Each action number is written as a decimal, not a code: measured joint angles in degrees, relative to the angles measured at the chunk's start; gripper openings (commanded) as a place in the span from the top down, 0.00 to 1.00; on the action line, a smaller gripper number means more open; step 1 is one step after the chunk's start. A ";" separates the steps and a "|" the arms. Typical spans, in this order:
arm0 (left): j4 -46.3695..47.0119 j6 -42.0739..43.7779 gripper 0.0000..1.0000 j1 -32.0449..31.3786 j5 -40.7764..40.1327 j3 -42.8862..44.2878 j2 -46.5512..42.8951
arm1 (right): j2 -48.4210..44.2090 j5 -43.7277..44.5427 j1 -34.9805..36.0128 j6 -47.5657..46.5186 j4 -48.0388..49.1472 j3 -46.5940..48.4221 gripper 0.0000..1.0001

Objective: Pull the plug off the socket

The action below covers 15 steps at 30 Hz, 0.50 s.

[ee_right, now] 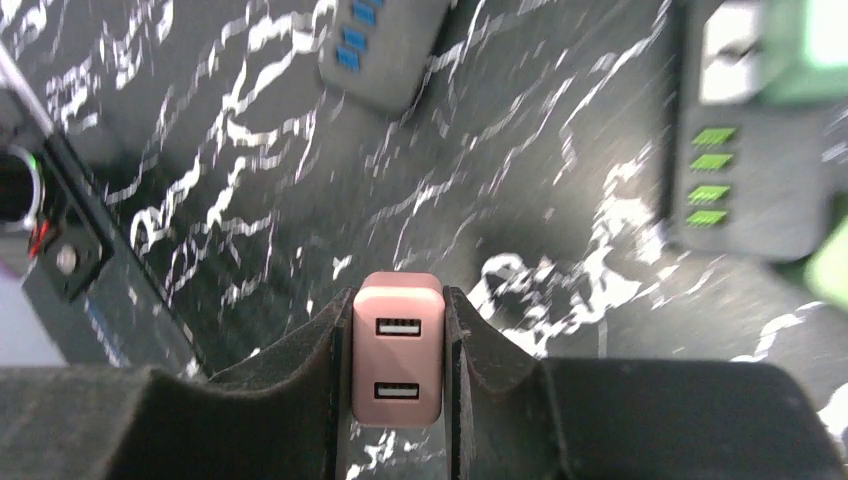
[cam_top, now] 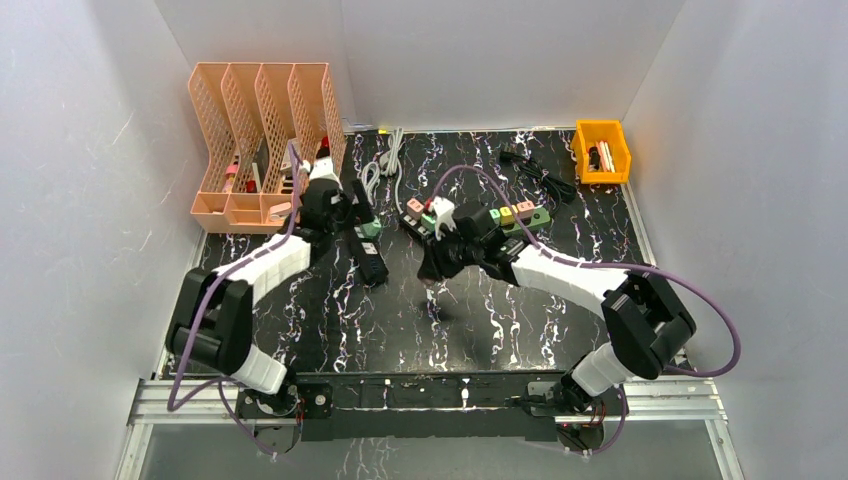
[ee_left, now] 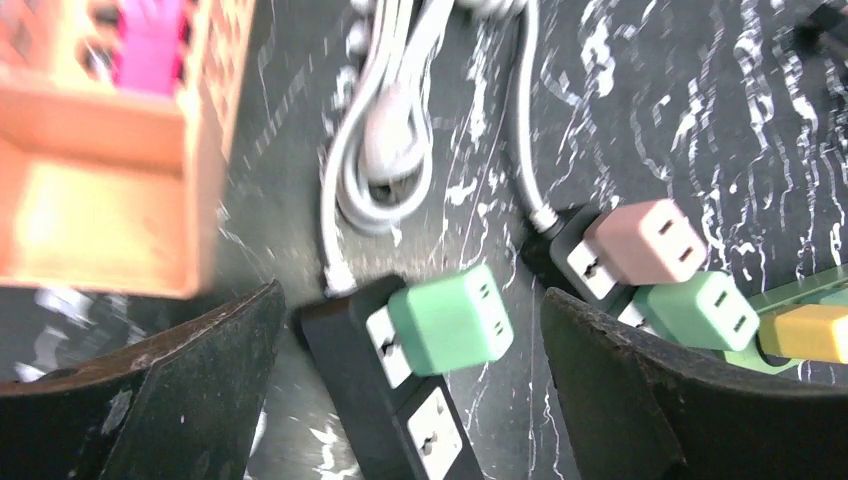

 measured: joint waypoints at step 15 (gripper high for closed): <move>-20.42 36.76 0.02 8.78 49.42 18.97 -4.17 | 0.89 -15.32 -0.06 -0.26 -2.16 -9.50 0.89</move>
